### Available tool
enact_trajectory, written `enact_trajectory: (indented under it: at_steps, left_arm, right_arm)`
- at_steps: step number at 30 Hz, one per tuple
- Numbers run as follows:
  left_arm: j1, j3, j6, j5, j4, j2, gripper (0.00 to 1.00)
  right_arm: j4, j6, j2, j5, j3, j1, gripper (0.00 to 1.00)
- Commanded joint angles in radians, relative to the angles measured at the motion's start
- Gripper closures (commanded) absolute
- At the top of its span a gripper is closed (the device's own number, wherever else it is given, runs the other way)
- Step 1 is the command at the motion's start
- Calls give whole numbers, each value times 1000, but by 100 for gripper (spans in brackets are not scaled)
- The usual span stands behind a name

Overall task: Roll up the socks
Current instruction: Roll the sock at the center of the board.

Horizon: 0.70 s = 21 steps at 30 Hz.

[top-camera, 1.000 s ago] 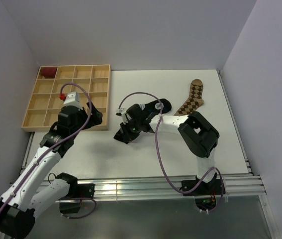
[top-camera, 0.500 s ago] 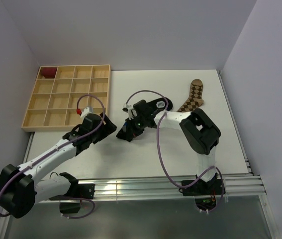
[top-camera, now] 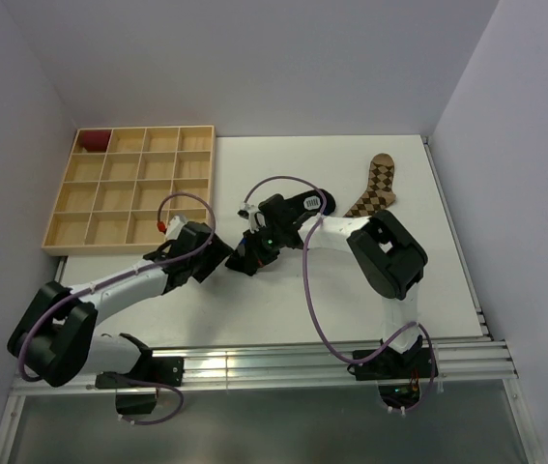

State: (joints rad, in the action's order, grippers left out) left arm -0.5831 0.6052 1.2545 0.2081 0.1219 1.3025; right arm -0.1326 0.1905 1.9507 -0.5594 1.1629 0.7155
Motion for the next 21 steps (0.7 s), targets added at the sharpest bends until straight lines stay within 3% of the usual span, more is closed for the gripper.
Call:
enact_trajectory:
  at_steps: [1,21]
  left_arm:
    - [-27,41,57,31,-5,46,23]
    - [-49,56,141,108,19,179,46]
  right_arm:
    - [2,3,24,9,3,1,100]
    - [44,-14,11,-2,-25,1,100]
